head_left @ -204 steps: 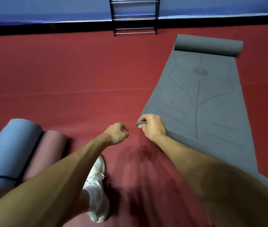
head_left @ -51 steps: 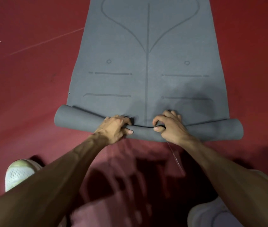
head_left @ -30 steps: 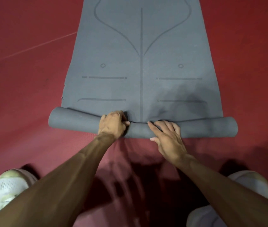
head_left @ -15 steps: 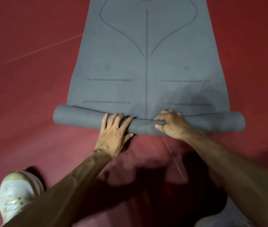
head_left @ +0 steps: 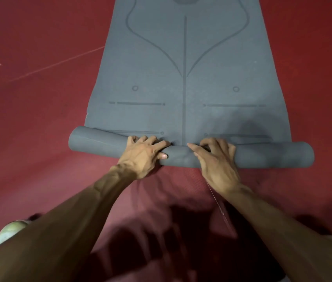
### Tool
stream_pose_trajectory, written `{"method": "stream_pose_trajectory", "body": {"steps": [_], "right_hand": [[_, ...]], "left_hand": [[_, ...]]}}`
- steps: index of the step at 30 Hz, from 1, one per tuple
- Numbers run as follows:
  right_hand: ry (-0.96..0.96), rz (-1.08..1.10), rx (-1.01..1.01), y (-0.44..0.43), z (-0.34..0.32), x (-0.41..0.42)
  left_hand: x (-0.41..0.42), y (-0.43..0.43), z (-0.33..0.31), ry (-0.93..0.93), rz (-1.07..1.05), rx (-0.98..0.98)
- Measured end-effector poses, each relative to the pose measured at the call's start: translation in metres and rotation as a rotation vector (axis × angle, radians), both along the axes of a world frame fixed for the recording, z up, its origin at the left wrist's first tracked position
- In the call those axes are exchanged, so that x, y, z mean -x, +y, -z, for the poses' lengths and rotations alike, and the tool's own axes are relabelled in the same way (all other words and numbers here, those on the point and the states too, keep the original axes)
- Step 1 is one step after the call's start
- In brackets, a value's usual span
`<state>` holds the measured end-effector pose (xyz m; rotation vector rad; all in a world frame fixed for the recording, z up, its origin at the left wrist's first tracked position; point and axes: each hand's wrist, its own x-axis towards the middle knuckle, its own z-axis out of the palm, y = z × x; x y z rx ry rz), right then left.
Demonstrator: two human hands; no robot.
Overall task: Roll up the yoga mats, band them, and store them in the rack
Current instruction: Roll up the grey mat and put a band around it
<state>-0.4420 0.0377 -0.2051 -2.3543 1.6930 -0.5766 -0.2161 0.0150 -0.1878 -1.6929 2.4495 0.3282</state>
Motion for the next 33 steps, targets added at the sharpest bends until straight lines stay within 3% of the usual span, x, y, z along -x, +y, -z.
{"method": "stream_pose_trajectory", "body": {"steps": [7,16,24,33], "right_hand": [[0.181,-0.129,-0.043,0.012,0.011,0.012],[0.358,-0.093,-0.140,-0.007,0.008,0.000],[0.497,-0.213,-0.233,-0.051,-0.009,-0.001],[0.355,-0.385,-0.576,-0.043,-0.027,0.000]], "left_hand": [[0.004,-0.034,-0.006,0.238,-0.154,-0.245],[-0.006,-0.030,-0.005,0.266,-0.179,-0.085],[-0.005,-0.030,-0.013,-0.006,-0.087,-0.111],[-0.005,0.002,-0.032,-0.046,-0.131,-0.278]]}}
